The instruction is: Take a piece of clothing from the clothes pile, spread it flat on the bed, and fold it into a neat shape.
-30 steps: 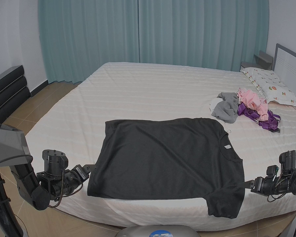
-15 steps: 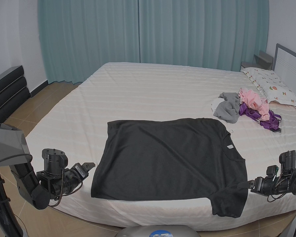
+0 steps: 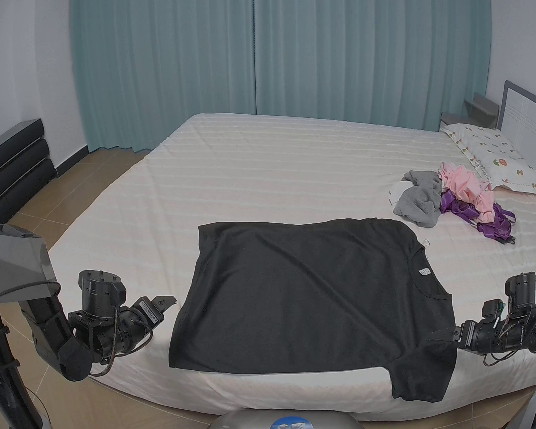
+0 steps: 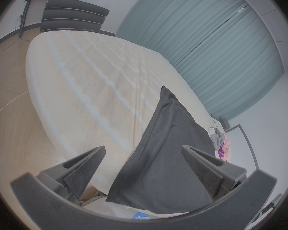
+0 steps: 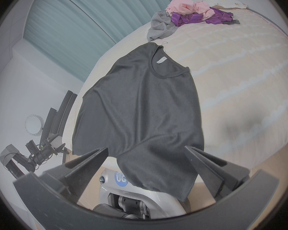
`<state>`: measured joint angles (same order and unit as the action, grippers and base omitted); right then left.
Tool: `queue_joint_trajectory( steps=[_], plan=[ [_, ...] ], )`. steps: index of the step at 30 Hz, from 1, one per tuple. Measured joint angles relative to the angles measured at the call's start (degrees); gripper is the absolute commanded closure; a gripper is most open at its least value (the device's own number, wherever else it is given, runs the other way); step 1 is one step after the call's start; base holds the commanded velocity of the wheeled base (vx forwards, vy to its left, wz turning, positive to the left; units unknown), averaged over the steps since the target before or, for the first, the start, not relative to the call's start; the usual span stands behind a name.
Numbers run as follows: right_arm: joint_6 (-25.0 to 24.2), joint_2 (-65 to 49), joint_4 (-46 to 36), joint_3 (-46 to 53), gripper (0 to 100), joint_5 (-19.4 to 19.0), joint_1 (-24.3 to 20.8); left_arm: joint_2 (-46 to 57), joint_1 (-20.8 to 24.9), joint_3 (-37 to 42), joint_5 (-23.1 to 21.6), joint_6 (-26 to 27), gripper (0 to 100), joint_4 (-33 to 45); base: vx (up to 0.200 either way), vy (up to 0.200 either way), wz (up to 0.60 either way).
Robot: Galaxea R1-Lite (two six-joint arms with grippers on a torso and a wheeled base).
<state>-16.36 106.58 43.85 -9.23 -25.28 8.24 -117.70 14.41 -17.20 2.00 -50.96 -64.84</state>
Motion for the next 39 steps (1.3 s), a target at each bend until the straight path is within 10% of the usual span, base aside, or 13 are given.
queue_joint_trajectory(
  steps=[39],
  plan=[
    [-0.06, 0.22, -0.04, 0.06, 0, -0.02, -0.59, 0.0, 2.05, -2.08, 0.6, -2.55, 0, -0.05, 0.0, -0.036, 0.0]
  ],
)
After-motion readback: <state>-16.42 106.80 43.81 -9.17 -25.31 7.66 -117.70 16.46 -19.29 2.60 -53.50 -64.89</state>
